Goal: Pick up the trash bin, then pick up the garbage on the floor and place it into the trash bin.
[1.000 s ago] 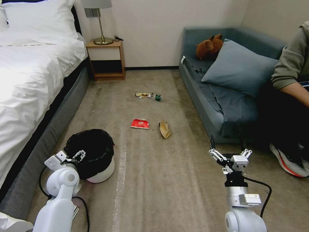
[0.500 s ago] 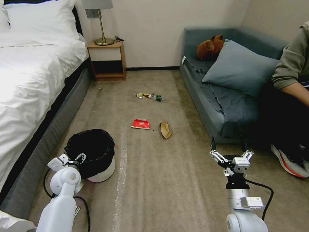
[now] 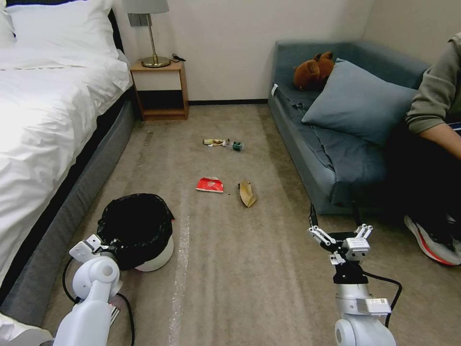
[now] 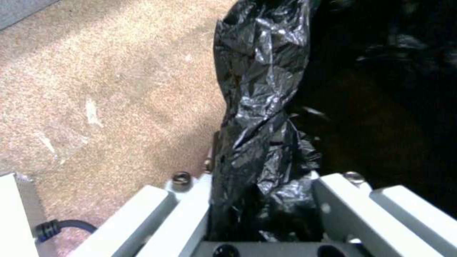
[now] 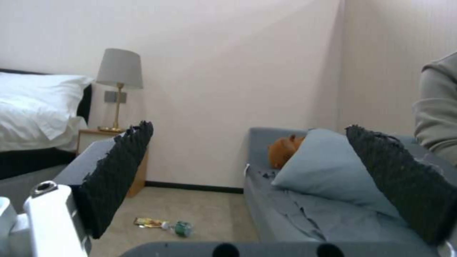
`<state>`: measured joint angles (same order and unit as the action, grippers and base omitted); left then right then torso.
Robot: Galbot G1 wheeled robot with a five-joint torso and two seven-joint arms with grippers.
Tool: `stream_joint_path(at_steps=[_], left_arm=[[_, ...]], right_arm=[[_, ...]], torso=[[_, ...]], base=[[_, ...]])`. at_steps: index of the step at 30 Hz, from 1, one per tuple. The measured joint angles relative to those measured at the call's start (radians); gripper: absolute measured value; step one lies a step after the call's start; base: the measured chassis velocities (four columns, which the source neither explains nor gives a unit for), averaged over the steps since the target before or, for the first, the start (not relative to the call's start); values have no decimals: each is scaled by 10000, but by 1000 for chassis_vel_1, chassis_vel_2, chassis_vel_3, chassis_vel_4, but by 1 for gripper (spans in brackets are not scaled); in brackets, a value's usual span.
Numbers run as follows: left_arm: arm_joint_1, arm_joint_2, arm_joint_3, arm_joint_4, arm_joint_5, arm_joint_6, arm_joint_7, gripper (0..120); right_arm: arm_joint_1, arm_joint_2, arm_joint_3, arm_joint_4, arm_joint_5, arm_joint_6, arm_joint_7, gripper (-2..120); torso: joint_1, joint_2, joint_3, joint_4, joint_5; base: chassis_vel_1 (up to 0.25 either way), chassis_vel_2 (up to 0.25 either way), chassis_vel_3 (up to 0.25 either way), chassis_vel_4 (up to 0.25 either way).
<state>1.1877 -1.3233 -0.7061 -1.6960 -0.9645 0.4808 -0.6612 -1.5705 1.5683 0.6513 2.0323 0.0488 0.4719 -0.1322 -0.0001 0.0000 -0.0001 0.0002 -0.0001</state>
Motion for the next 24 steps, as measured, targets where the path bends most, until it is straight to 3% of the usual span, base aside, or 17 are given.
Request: stream_joint_path(at_steps=[3, 8, 11, 13, 14, 17, 18, 20, 22, 23, 24], left_arm=[[52, 1, -6, -24, 11, -11, 29, 2], [222, 3, -7, -128, 72, -30, 138, 2], [550, 17, 15, -388, 501, 26, 532, 1], [1086, 70, 85, -1006, 1493, 200, 1248, 1], [1086, 70, 85, -1006, 1493, 200, 1248, 1], [2164, 235, -114, -2920, 3156, 1238, 2295, 1], [2164, 235, -114, -2920, 3156, 1238, 2295, 1], [2584, 297, -203, -4176, 3665, 1654, 2648, 1], [2637, 304, -227, -4406, 3748, 1731, 2656, 1], [2773, 329, -375, -5199, 3837, 2170, 2620, 1], [2773, 329, -375, -5199, 3837, 2170, 2620, 1]], right_arm=[[66, 3, 34, -71, -107, 129, 57, 100], [95, -12, 103, -185, -199, 297, 19, 100], [41, -20, 182, -214, -323, 401, -98, 100], [61, -27, 298, -270, -368, 473, -106, 100], [61, -27, 298, -270, -368, 473, -106, 100], [175, -34, 424, -537, -331, 739, -70, 100], [175, -34, 424, -537, -331, 739, -70, 100], [235, 8, 428, -712, -426, 882, -76, 100], [255, 13, 434, -743, -434, 911, -80, 100], [319, 23, 450, -815, -413, 987, -103, 100], [319, 23, 450, -815, -413, 987, -103, 100]], torso=[[0, 0, 0, 1, 0], [1, -1, 1, -1, 0], [1, -2, 1, -4, -7], [1, -3, 4, -11, -18], [1, -3, 4, -11, -18], [1, -3, 2, -1, -8], [1, -3, 2, -1, -8], [1, -3, 2, -4, -2], [1, -3, 2, -4, -3], [1, -3, 1, -3, 4], [1, -3, 1, -3, 4]], base=[[0, 0, 0, 0], [0, 0, 0, 0], [0, 0, 0, 0], [0, 0, 0, 0], [0, 0, 0, 0], [0, 0, 0, 0], [0, 0, 0, 0], [0, 0, 0, 0], [0, 0, 0, 0], [0, 0, 0, 0], [0, 0, 0, 0]])
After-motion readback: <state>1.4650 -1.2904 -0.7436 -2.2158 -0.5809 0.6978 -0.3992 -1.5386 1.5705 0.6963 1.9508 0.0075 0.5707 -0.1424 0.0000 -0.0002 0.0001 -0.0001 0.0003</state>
